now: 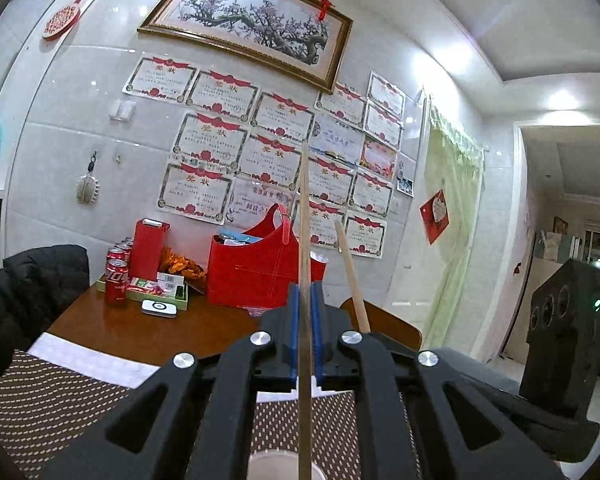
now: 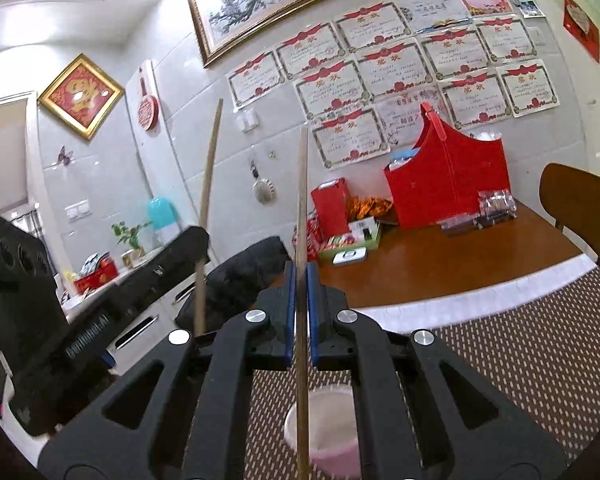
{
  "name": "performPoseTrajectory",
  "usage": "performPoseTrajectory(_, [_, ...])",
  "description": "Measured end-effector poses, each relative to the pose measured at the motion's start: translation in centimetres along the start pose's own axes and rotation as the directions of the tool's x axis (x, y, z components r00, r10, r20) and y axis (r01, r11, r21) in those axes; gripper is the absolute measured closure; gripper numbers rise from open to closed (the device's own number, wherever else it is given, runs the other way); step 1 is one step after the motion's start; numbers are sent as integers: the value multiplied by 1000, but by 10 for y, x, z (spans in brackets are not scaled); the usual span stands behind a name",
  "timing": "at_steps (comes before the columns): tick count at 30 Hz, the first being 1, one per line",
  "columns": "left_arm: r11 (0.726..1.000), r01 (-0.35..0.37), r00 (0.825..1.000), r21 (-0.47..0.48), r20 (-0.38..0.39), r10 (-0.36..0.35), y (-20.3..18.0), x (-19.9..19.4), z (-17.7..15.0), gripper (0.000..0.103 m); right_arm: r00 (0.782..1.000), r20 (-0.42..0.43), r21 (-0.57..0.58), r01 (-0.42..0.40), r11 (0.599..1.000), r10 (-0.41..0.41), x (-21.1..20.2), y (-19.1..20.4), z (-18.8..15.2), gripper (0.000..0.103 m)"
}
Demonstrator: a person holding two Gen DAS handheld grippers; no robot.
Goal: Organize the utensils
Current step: 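Lower the right tool's chopstick into the pink cup and open while the left tool does likewise, then move the right tool back and grasp another chopstick while the left tool grasps one too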
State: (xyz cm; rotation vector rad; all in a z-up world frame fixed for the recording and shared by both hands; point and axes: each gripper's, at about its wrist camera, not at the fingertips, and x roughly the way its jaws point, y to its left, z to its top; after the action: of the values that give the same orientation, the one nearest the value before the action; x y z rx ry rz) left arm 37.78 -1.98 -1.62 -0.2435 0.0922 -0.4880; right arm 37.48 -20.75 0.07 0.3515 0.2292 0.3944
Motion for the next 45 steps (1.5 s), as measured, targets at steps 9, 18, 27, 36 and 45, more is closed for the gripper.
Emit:
performPoseTrajectory(9, [999,-28,998,-38,-57,26,31,47,-42,97,999,9,37,34,999,-35,48,-22,-10,97])
performPoseTrajectory(18, [999,-55,994,4,-96,55,36,54,-74,97,999,-14,24,51,998,-51,58,-28,-32,97])
performPoseTrajectory(27, [997,-77,989,-20,-131,74,43,47,-95,97,997,-53,18,60,998,-59,57,-27,-46,96])
performPoseTrajectory(36, [990,-135,984,-33,-124,130,48,23,-89,34,996,-42,43,87,995,-85,28,-34,-44,22])
performPoseTrajectory(45, [961,-276,940,30,-202,276,38,-13,-59,13,987,-67,84,152,985,-146,-23,-42,-21,6])
